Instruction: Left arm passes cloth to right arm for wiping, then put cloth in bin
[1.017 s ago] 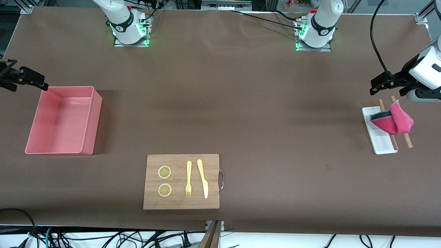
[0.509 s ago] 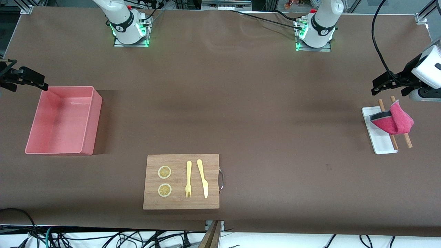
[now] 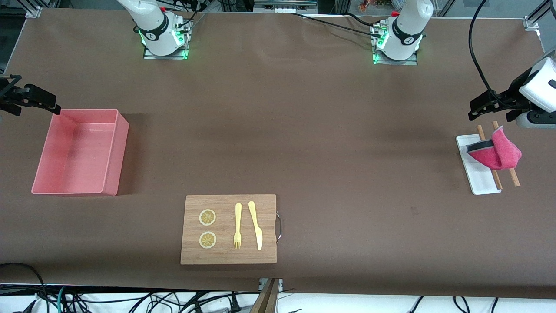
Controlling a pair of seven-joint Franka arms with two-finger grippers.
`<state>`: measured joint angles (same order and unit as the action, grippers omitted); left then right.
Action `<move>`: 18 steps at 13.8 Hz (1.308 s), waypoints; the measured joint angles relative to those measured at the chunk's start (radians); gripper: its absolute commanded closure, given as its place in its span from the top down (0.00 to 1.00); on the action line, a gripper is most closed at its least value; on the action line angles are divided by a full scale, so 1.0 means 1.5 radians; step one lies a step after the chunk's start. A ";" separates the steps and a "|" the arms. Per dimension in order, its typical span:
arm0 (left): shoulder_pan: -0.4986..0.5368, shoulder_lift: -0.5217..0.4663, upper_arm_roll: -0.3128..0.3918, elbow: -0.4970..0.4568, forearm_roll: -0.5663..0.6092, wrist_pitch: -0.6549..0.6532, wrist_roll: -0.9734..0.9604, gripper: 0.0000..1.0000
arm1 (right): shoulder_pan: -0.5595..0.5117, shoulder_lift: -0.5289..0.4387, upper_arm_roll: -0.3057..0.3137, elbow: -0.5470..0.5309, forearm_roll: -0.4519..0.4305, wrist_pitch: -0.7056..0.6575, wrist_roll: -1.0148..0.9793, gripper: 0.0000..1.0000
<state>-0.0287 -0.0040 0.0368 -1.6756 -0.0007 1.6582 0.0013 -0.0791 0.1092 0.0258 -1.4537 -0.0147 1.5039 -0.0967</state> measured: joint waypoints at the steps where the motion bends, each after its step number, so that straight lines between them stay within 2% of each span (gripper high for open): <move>1: 0.000 0.001 0.000 0.000 0.000 0.000 0.000 1.00 | 0.000 0.000 0.000 0.000 0.000 0.000 0.000 1.00; 18: 0.000 0.013 0.000 0.000 0.000 0.017 -0.001 1.00 | 0.000 0.000 -0.001 0.000 0.000 0.000 0.000 1.00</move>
<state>-0.0281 0.0156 0.0369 -1.6749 -0.0007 1.6839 -0.0005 -0.0795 0.1092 0.0249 -1.4537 -0.0147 1.5040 -0.0967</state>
